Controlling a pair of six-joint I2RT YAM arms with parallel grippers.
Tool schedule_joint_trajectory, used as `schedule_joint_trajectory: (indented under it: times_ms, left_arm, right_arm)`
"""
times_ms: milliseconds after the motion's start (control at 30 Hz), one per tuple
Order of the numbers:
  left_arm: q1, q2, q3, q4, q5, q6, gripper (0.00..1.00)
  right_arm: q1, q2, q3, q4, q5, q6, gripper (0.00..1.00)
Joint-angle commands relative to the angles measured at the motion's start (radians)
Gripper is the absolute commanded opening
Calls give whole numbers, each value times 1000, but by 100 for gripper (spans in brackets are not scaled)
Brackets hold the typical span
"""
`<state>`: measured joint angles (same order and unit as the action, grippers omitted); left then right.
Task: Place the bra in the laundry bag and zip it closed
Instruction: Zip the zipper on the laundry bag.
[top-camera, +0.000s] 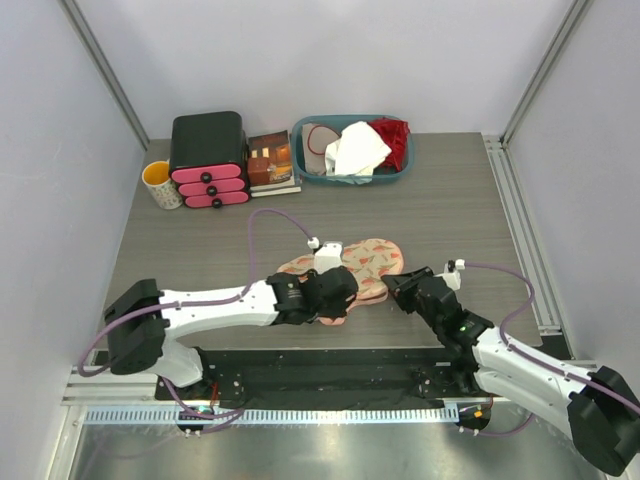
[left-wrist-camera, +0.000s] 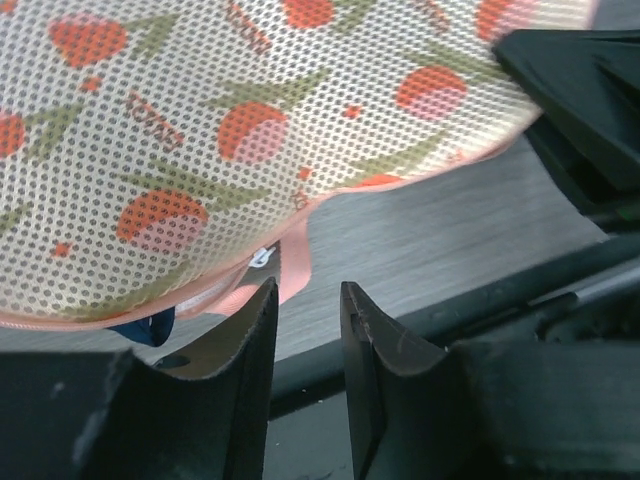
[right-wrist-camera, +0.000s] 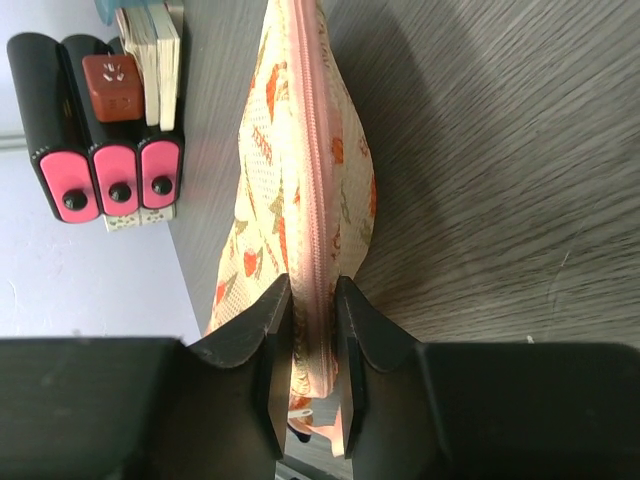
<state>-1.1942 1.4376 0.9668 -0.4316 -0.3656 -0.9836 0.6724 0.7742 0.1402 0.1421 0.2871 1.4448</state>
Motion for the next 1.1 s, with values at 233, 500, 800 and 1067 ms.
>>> schedule_joint_trajectory:
  times_ms: [233, 500, 800, 1067]
  left_arm:
    - [-90, 216, 219, -355, -305, -286, 34]
    - [-91, 285, 262, -345, -374, -342, 36]
    - [-91, 343, 296, -325, -426, -348, 39]
    - [-90, 402, 326, -392, -547, -377, 32]
  right_arm:
    - [6, -7, 61, -27, 67, 40, 28]
    - [6, -7, 68, -29, 63, 48, 28]
    - [13, 5, 79, -30, 54, 60, 28]
    - [19, -26, 73, -44, 49, 80, 28]
